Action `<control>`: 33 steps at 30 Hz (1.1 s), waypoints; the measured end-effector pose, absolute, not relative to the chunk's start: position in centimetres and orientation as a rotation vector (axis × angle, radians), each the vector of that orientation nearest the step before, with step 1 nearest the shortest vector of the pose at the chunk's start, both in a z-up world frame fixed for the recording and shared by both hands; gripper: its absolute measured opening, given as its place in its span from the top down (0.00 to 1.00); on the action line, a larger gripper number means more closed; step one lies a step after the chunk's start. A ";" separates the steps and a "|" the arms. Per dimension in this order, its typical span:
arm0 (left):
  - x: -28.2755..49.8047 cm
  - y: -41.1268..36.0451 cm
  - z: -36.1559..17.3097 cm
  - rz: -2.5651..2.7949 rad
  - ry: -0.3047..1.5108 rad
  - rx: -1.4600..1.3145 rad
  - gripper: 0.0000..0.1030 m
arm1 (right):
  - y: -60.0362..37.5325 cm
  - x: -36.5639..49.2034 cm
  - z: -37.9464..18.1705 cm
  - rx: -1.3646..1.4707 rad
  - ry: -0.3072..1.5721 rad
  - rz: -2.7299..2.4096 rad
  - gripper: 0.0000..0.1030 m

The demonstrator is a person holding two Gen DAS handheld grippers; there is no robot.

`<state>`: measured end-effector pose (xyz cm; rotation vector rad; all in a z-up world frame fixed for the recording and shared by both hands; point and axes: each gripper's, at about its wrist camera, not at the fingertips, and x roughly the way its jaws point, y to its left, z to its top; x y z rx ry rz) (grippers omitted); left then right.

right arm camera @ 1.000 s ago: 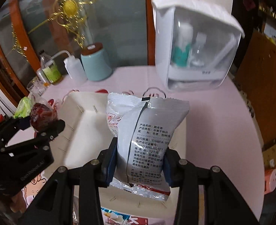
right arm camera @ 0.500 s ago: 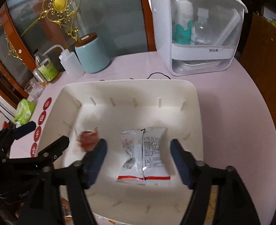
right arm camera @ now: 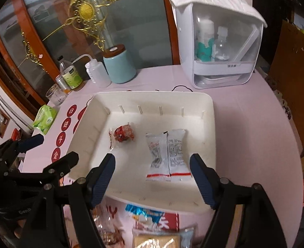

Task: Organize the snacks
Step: 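Carry both snacks over the white tray and open both grippers to drop them, then lower both grippers toward the snack pile beside the tray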

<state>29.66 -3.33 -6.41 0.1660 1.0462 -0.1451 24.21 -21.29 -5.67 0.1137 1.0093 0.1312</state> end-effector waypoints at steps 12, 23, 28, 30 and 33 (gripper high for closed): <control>20.8 -2.7 0.2 -0.143 0.973 0.160 0.11 | -20.9 14.9 -0.5 0.057 0.946 0.198 0.27; 11.2 0.5 2.1 -0.094 0.950 0.122 0.11 | -20.7 6.2 -0.8 0.009 0.905 0.283 0.27; 7.1 2.2 0.1 -0.041 0.984 0.080 0.11 | -20.2 2.8 -3.9 0.001 0.915 0.334 0.27; 5.9 2.8 -1.1 -0.019 1.004 0.062 0.11 | -19.7 1.7 -5.4 -0.019 0.927 0.362 0.27; 4.1 3.7 -4.1 0.024 1.059 0.018 0.11 | -18.5 0.2 -8.0 -0.046 0.957 0.414 0.27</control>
